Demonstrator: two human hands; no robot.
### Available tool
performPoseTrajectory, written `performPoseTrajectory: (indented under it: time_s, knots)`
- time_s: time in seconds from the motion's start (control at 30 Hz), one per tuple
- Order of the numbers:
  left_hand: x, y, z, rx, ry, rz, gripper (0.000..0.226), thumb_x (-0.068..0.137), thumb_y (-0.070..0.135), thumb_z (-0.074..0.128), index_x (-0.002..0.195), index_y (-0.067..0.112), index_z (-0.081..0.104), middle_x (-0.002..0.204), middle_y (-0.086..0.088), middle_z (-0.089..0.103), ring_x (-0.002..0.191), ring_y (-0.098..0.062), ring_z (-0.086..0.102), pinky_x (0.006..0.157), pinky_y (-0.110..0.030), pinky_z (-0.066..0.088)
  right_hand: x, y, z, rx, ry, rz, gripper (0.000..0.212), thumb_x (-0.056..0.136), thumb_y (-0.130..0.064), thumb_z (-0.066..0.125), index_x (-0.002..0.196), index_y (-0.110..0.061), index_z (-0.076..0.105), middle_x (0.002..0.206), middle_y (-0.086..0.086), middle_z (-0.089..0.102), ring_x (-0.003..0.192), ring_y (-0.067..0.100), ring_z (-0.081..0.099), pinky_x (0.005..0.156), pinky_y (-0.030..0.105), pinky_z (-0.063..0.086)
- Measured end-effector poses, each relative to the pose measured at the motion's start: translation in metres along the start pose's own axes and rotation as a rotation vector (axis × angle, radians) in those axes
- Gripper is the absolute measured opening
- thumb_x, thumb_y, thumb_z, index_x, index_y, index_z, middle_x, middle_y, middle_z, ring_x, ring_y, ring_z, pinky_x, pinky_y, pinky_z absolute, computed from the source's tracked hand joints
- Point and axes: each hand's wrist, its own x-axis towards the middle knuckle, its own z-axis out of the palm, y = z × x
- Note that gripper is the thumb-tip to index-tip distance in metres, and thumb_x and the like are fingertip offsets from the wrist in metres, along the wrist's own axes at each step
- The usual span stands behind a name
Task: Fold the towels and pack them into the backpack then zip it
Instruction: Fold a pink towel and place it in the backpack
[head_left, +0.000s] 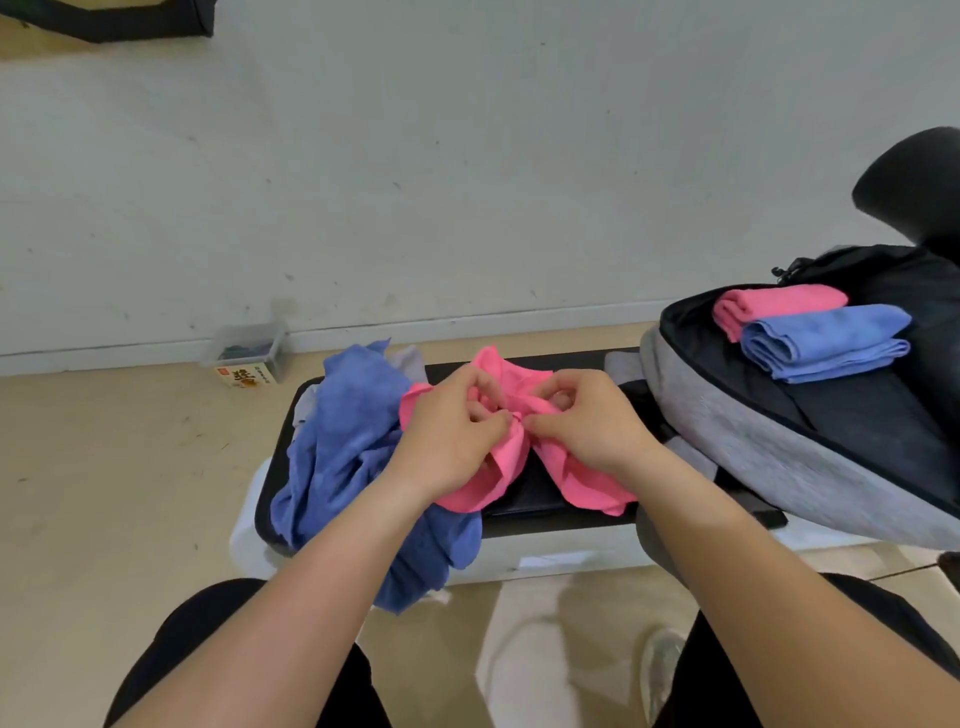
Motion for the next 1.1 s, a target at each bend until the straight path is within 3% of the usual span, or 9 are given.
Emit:
performPoseTrajectory:
  time_s: [0.13, 0.2, 0.3, 0.5, 0.6, 0.73, 0.87, 0.97, 1.1]
  knots:
    - [0.001, 0.004, -0.001, -0.047, 0.003, 0.015, 0.024, 0.085, -0.001, 0.054, 0.078, 0.021, 0.06, 0.047, 0.007, 0.048, 0.048, -0.006, 0.039, 0.053, -0.02, 0.035, -0.003, -0.003, 0.0, 0.106, -0.049, -0.031, 0.027, 0.075, -0.009, 0.074, 0.099, -0.02, 0.074, 0.091, -0.004, 0.075, 0.085, 0.007, 0.07, 0.076, 0.026, 0.055]
    - [0.003, 0.004, -0.004, -0.119, 0.009, -0.014, 0.032, 0.085, -0.003, 0.049, 0.075, 0.022, 0.066, 0.057, -0.002, 0.059, 0.053, -0.013, 0.05, 0.058, -0.029, 0.048, -0.006, -0.005, -0.001, 0.159, -0.055, -0.023, 0.033, 0.076, -0.001, 0.069, 0.105, -0.016, 0.072, 0.095, -0.002, 0.075, 0.078, 0.001, 0.067, 0.07, 0.02, 0.051]
    - [0.001, 0.011, -0.009, -0.35, -0.037, -0.124, 0.041, 0.089, -0.008, 0.043, 0.075, 0.015, 0.074, 0.063, 0.005, 0.065, 0.058, -0.016, 0.062, 0.056, -0.032, 0.056, -0.012, -0.008, -0.005, 0.294, -0.074, -0.026, 0.037, 0.08, 0.008, 0.066, 0.111, -0.011, 0.069, 0.094, 0.002, 0.076, 0.079, 0.002, 0.069, 0.069, 0.014, 0.051]
    - [-0.006, 0.012, -0.018, -0.519, -0.264, -0.147, 0.039, 0.091, -0.018, 0.045, 0.105, 0.007, 0.072, 0.097, -0.007, 0.077, 0.082, -0.014, 0.074, 0.07, -0.021, 0.059, -0.018, -0.008, -0.013, 0.416, -0.114, -0.05, 0.033, 0.094, 0.001, 0.059, 0.121, -0.016, 0.062, 0.1, -0.002, 0.077, 0.1, 0.009, 0.071, 0.088, 0.022, 0.054]
    - [-0.006, 0.005, -0.015, -0.476, -0.27, -0.075, 0.026, 0.094, -0.007, 0.056, 0.113, 0.005, 0.069, 0.097, -0.008, 0.077, 0.084, -0.013, 0.073, 0.073, -0.021, 0.057, -0.022, -0.008, -0.015, 0.462, -0.052, 0.003, 0.028, 0.091, 0.0, 0.063, 0.116, -0.013, 0.064, 0.093, 0.001, 0.078, 0.092, 0.008, 0.072, 0.08, 0.02, 0.054]
    - [-0.003, 0.001, -0.009, -0.304, -0.083, -0.002, 0.016, 0.095, 0.007, 0.062, 0.094, 0.016, 0.075, 0.079, 0.003, 0.076, 0.071, -0.005, 0.067, 0.07, -0.022, 0.051, -0.027, -0.009, -0.011, 0.565, -0.033, 0.071, 0.011, 0.09, -0.004, 0.067, 0.097, -0.008, 0.074, 0.084, 0.024, 0.072, 0.074, 0.022, 0.06, 0.073, 0.033, 0.047]
    - [-0.004, 0.002, -0.003, -0.123, 0.002, 0.109, 0.019, 0.092, 0.016, 0.067, 0.081, 0.032, 0.072, 0.069, 0.013, 0.072, 0.065, -0.003, 0.064, 0.069, -0.026, 0.051, -0.032, -0.012, -0.008, 0.58, -0.022, 0.056, 0.006, 0.09, -0.006, 0.068, 0.093, -0.005, 0.074, 0.075, 0.011, 0.071, 0.066, 0.013, 0.061, 0.061, 0.022, 0.049]
    - [-0.005, 0.002, 0.002, -0.053, 0.042, 0.149, 0.009, 0.086, 0.027, 0.075, 0.077, 0.029, 0.074, 0.063, 0.006, 0.069, 0.063, -0.015, 0.066, 0.066, -0.031, 0.053, -0.033, -0.012, -0.008, 0.53, -0.014, 0.049, 0.009, 0.087, -0.005, 0.071, 0.089, -0.014, 0.073, 0.076, 0.005, 0.068, 0.062, 0.011, 0.057, 0.055, 0.02, 0.046]
    - [-0.004, 0.001, 0.005, 0.013, 0.07, 0.151, 0.01, 0.08, 0.033, 0.08, 0.075, 0.027, 0.074, 0.06, 0.006, 0.067, 0.059, -0.008, 0.062, 0.062, -0.023, 0.047, -0.035, -0.013, -0.011, 0.533, 0.025, 0.03, 0.019, 0.085, 0.002, 0.07, 0.096, -0.013, 0.071, 0.08, 0.001, 0.071, 0.06, 0.011, 0.056, 0.052, 0.019, 0.046]
